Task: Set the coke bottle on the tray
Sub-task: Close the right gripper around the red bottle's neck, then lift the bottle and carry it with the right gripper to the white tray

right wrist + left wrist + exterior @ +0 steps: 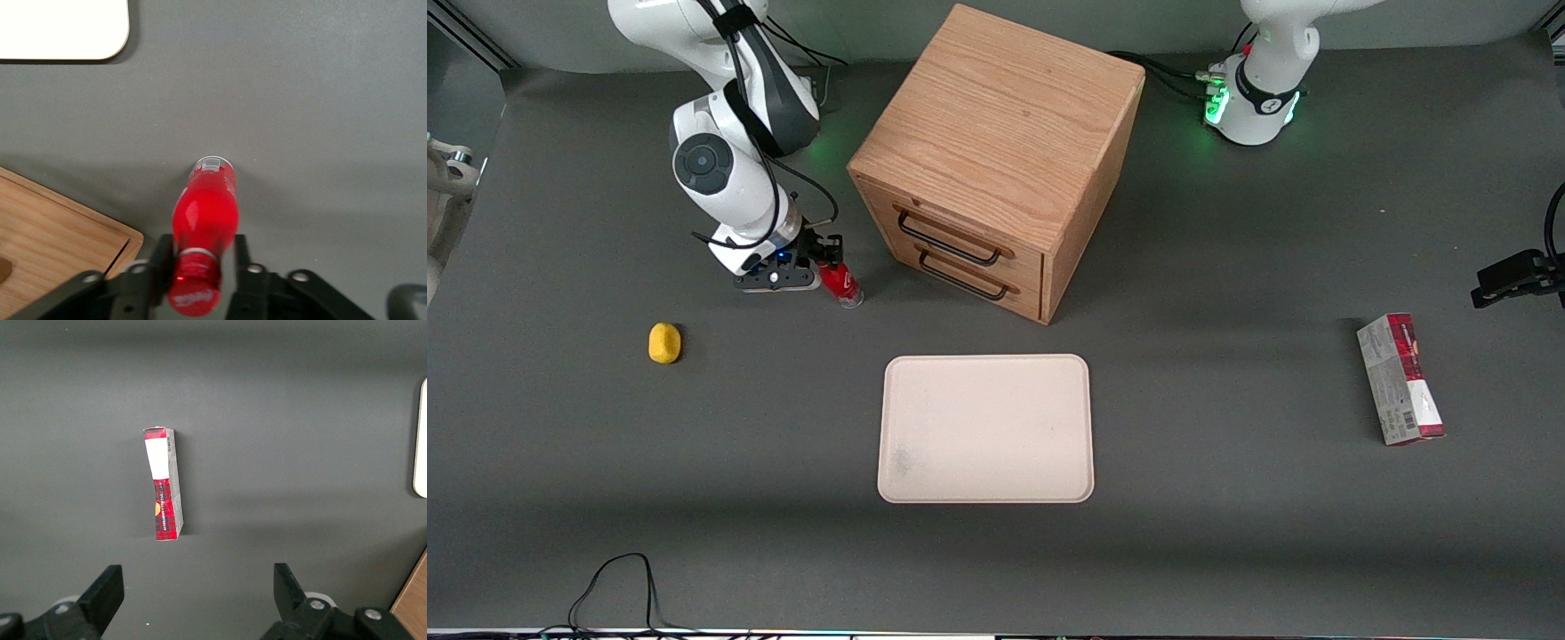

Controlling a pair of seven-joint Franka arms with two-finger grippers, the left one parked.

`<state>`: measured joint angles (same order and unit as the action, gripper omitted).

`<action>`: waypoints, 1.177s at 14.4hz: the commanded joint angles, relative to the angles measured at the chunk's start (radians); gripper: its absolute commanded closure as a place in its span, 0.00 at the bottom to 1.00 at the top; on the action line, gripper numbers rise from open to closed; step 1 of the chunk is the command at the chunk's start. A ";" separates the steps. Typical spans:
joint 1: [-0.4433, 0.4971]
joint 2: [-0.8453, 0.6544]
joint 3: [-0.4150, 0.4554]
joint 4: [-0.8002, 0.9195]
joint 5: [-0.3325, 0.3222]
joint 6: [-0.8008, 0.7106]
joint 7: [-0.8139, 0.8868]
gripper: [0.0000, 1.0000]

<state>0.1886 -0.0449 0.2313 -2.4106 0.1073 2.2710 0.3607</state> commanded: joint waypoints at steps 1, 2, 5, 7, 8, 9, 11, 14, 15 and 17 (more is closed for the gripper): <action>-0.003 -0.001 0.008 -0.004 0.064 0.010 0.001 0.87; -0.003 -0.001 0.008 -0.001 0.065 0.010 0.001 0.95; -0.005 -0.004 0.006 0.024 0.065 0.005 -0.005 1.00; -0.006 -0.003 0.005 0.092 0.058 -0.060 -0.006 1.00; -0.006 -0.001 0.005 0.143 0.057 -0.112 -0.006 1.00; -0.008 0.008 0.003 0.204 0.052 -0.161 -0.006 1.00; -0.008 0.040 -0.003 0.356 0.011 -0.276 -0.003 1.00; -0.012 0.121 -0.009 0.594 -0.009 -0.445 -0.003 1.00; -0.014 0.147 -0.009 0.661 -0.032 -0.479 -0.003 1.00; -0.015 0.206 -0.009 0.808 -0.076 -0.556 -0.003 1.00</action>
<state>0.1820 0.0520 0.2172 -1.8029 0.0726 1.8159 0.3601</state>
